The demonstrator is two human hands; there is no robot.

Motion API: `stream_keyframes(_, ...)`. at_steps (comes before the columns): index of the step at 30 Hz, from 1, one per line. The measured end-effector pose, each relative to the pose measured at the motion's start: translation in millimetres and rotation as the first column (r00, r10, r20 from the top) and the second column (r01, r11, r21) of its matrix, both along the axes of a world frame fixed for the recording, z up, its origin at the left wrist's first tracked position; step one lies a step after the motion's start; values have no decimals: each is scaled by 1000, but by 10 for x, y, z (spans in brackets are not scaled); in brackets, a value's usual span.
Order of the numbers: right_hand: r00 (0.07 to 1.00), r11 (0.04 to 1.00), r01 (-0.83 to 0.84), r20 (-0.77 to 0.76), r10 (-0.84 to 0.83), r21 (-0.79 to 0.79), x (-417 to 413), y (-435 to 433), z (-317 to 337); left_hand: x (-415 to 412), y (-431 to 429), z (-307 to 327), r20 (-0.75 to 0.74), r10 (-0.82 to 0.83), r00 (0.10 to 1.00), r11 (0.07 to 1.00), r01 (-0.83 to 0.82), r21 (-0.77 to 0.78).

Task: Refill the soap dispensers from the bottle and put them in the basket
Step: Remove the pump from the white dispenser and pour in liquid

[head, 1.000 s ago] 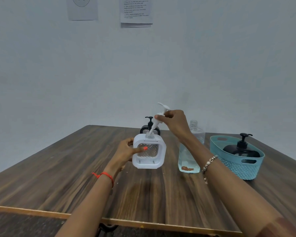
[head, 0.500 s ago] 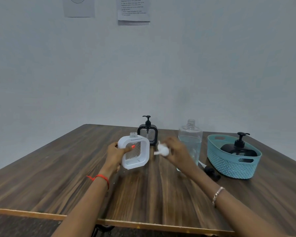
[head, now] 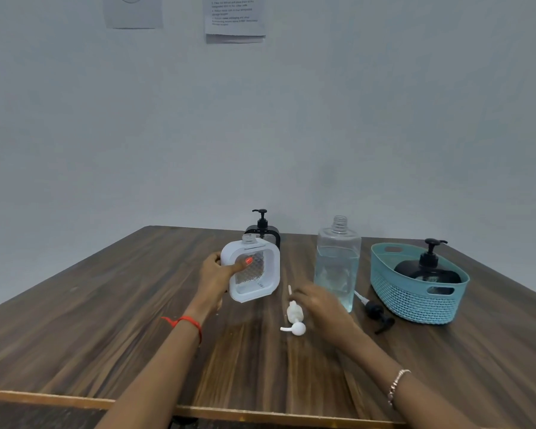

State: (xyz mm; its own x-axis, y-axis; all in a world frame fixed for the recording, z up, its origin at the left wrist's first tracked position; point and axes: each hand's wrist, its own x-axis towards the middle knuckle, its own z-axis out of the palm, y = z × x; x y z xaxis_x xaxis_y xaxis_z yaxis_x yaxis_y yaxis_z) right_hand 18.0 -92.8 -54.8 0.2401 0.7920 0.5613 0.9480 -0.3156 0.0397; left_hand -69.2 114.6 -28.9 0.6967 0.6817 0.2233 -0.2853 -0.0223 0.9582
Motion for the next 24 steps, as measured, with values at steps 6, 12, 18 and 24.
stream_keyframes(6, 966, 596, 210, -258, -5, 775, 237, -179, 441, 119, -52, 12, 10, -28, 1000, 997, 27, 67)
stream_keyframes(12, 550, 727, 384, -773, 316, 569, 721, -246, 514, 186, -108, 71, 62, -85, 994, 990, 77, 114)
stream_keyframes(18, 555, 762, 342, -772, 310, 551, 909, -173, 404, 308, -172, 107, 59, -79, 995, 986, 70, 150)
stream_keyframes(24, 656, 669, 437, -722, 221, 602, 805, -143, 308, 376, -230, 109, 39, 16, 999, 983, -23, 182)
